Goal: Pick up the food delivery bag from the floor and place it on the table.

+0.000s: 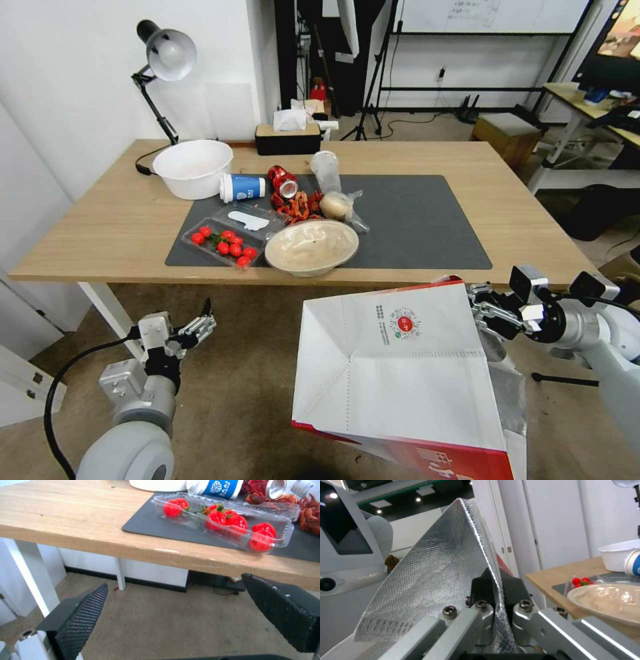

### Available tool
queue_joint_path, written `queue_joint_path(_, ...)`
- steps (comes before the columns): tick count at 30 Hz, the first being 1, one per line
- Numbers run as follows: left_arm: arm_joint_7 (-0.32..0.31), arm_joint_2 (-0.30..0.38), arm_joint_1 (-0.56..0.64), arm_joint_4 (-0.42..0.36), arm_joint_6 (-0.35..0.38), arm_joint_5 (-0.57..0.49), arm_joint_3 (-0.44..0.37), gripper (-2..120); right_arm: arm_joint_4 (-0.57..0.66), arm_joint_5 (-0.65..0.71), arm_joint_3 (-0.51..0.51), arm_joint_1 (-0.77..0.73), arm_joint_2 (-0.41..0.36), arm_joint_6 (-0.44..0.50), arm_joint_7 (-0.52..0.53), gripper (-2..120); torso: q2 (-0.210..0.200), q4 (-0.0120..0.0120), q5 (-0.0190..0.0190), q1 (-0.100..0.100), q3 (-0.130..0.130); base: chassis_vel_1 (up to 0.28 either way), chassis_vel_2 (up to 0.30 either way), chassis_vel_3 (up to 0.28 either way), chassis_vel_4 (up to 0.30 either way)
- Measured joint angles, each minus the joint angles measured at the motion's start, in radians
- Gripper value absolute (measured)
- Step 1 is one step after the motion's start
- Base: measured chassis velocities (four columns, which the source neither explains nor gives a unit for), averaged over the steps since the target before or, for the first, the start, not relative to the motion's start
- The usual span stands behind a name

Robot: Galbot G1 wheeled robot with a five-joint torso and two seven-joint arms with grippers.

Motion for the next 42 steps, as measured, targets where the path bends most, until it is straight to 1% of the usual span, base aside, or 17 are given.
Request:
queue_joint_path(7, 0.005, 0.000, 0.002, -0.003, -0.008, 0.004, -0.003, 100, 0.001, 0.002, 0.002, -0.002, 0.000, 0.000, 0.001, 0, 0.032, 0.0000, 0.0000, 0.015, 0.017, 0.000, 0.000, 0.000, 0.000)
queue_joint_path(11, 0.009, 0.000, 0.005, -0.003, -0.010, 0.004, -0.004, 100, 0.001, 0.002, 0.002, -0.005, 0.002, 0.001, 0.003, 0, 0.041, 0.0001, 0.0001, 0.019, 0.023, 0.000, 0.000, 0.000, 0.000)
queue_joint_path(16, 0.010, -0.002, 0.006, -0.003, -0.013, 0.004, -0.003, 100, 0.001, 0.002, 0.003, -0.009, 0.003, 0.002, 0.005, 0, 0.045, 0.0000, 0.0000, 0.020, 0.025, 0.000, 0.000, 0.000, 0.000)
queue_joint_path(28, 0.011, -0.002, 0.007, -0.002, -0.024, 0.002, -0.002, 100, 0.028, 0.035, 0.007, -0.036, -0.038, 0.021, 0.043, 0, 0.039, 0.0000, 0.0002, 0.017, 0.022, 0.000, 0.000, 0.000, 0.000)
queue_joint_path(30, 0.010, -0.002, 0.004, 0.001, -0.026, 0.002, -0.002, 100, 0.044, 0.064, 0.018, -0.048, -0.055, 0.030, 0.071, 0, 0.038, 0.0000, 0.0001, 0.017, 0.021, 0.000, 0.000, 0.000, 0.000)
queue_joint_path(32, 0.011, -0.002, 0.004, 0.002, -0.026, 0.002, -0.002, 100, 0.047, 0.069, 0.020, -0.050, -0.058, 0.031, 0.076, 0, 0.038, 0.0000, 0.0001, 0.017, 0.021, 0.000, 0.000, 0.000, 0.000)
queue_joint_path(34, 0.014, -0.003, 0.004, 0.005, -0.028, 0.009, -0.002, 100, 0.072, 0.116, 0.050, -0.067, -0.082, 0.038, 0.116, 0, 0.037, 0.0002, 0.0002, 0.016, 0.021, 0.000, 0.000, 0.000, 0.000)
queue_joint_path(36, 0.015, -0.004, 0.004, 0.006, -0.029, 0.010, -0.002, 100, 0.083, 0.133, 0.063, -0.075, -0.090, 0.038, 0.125, 0, 0.036, 0.0001, 0.0001, 0.016, 0.020, 0.000, 0.000, 0.000, 0.000)
queue_joint_path(38, 0.016, -0.004, 0.003, 0.009, -0.030, 0.012, -0.001, 100, 0.118, 0.195, 0.112, -0.109, -0.119, 0.037, 0.145, 0, 0.036, 0.0001, 0.0000, 0.016, 0.020, 0.000, 0.000, 0.000, 0.000)
queue_joint_path(39, 0.016, -0.004, 0.003, 0.009, -0.030, 0.012, -0.001, 100, 0.118, 0.195, 0.112, -0.109, -0.119, 0.037, 0.145, 0, 0.036, 0.0001, 0.0000, 0.016, 0.020, 0.000, 0.000, 0.000, 0.000)
queue_joint_path(42, 0.016, -0.004, 0.000, 0.014, -0.031, 0.013, 0.001, 100, 0.165, 0.278, 0.189, -0.148, -0.156, 0.032, 0.163, 0, 0.035, -0.0001, 0.0000, 0.015, 0.019, 0.000, 0.000, 0.000, 0.000)
